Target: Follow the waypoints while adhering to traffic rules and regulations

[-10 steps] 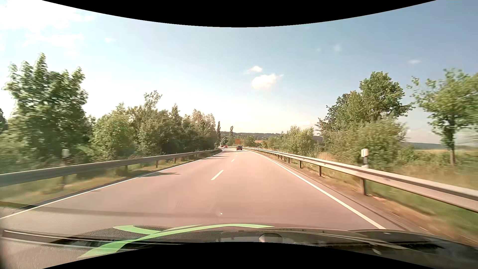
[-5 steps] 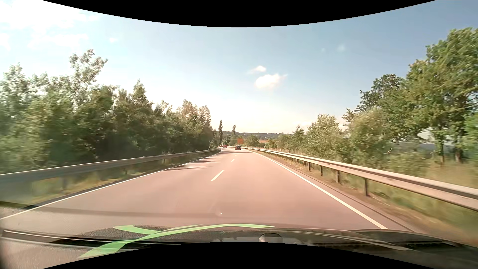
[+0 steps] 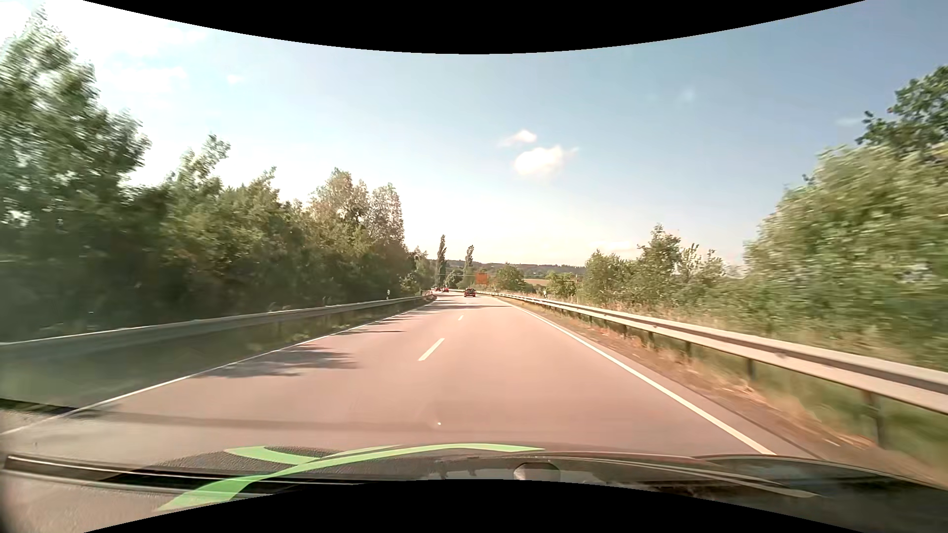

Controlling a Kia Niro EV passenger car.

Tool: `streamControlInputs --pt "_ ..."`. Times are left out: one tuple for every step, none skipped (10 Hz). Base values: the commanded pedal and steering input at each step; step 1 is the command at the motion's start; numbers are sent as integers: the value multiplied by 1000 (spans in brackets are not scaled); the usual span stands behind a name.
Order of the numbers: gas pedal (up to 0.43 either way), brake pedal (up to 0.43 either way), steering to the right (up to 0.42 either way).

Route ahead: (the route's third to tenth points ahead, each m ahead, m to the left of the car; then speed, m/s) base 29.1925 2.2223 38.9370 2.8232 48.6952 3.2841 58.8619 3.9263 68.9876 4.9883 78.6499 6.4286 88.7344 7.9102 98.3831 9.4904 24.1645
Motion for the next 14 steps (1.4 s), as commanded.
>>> streamControlInputs --pt "150 0 -9" --pt "157 0 -8" --pt "169 0 -9" --pt "189 0 -9" --pt "209 0 -9" --pt "209 0 -9" --pt "209 0 -9" --pt "197 0 -9" --pt "197 0 -9" --pt "197 0 -9" --pt "197 0 -9" --pt "197 0 -10" --pt "177 0 -11" --pt "169 0 -13"
